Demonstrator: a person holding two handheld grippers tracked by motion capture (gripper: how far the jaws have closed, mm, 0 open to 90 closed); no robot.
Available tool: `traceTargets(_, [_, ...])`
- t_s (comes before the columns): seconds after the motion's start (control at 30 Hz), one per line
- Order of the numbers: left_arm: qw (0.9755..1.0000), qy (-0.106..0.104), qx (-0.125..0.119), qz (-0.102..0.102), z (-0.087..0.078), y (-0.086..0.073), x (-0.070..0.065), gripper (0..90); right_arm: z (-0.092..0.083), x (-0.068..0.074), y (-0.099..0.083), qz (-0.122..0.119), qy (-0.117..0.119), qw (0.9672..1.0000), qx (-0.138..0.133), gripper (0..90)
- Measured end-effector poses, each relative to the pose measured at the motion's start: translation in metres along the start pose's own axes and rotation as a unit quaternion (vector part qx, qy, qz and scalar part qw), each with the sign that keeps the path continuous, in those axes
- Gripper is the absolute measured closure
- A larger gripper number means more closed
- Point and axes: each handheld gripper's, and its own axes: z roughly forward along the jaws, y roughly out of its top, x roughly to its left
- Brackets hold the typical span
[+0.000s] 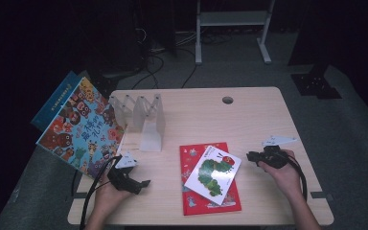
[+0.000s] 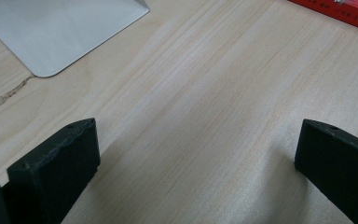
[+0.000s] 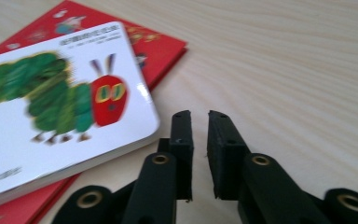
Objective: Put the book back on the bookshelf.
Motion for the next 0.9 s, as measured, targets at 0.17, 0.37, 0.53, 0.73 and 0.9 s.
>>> traceTargets(0.17, [1.0000,0.000,0.000,0.000,0.000,0.000,0.000,0.0,-0.008,0.010,-0.009,-0.006,0.027,0.9996,-0.002,87.5])
traceTargets(0.37, [1.0000,0.000,0.000,-0.001,0.000,0.000,0.000,0.0,-0.015,0.023,-0.015,-0.014,0.044,0.9989,0.003,89.6])
traceTargets(0.53, [1.0000,0.000,0.000,0.000,0.000,0.000,0.000,0.0,-0.017,0.033,-0.021,-0.019,0.067,0.9976,0.006,89.7])
traceTargets(0.73, [1.0000,0.000,0.000,0.000,0.000,0.000,0.000,0.0,-0.015,0.046,-0.023,-0.038,0.088,0.9953,0.012,89.6])
traceTargets(0.9, [1.0000,0.000,0.000,0.000,0.000,0.000,0.000,0.0,-0.011,0.057,-0.022,-0.058,0.113,0.9916,0.021,89.6])
